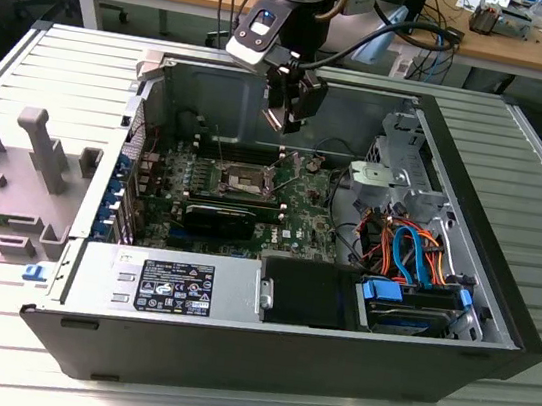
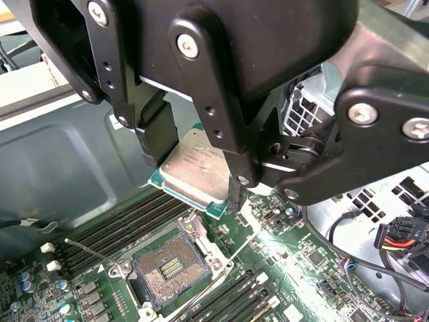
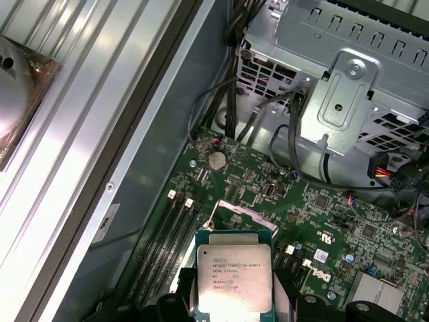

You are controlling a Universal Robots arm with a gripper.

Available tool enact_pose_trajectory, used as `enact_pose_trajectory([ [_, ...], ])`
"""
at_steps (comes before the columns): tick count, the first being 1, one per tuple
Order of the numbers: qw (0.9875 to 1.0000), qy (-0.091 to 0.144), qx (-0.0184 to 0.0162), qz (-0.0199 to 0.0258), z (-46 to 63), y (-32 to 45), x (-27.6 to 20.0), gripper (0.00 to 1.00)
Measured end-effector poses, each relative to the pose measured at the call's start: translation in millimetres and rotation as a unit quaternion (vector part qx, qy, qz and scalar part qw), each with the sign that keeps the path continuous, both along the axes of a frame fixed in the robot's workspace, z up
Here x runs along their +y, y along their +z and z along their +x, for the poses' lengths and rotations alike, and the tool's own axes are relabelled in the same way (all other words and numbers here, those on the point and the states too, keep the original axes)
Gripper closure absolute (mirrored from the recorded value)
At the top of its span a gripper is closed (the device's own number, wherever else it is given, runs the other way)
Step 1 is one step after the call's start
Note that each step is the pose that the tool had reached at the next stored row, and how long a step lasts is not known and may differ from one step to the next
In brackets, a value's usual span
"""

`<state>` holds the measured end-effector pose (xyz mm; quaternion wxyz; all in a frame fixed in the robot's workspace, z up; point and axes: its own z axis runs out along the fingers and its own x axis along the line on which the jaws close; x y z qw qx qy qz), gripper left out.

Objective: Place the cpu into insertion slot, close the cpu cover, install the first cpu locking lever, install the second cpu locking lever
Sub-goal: 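Place the cpu into insertion slot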

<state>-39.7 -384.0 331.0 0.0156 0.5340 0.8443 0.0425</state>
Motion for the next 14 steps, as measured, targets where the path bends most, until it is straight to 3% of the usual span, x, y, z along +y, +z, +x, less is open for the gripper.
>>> enact_pose_trajectory([
  [14, 1.0, -0.007, 0.0, 0.0, 0.0, 0.0, 0.0, 0.46],
])
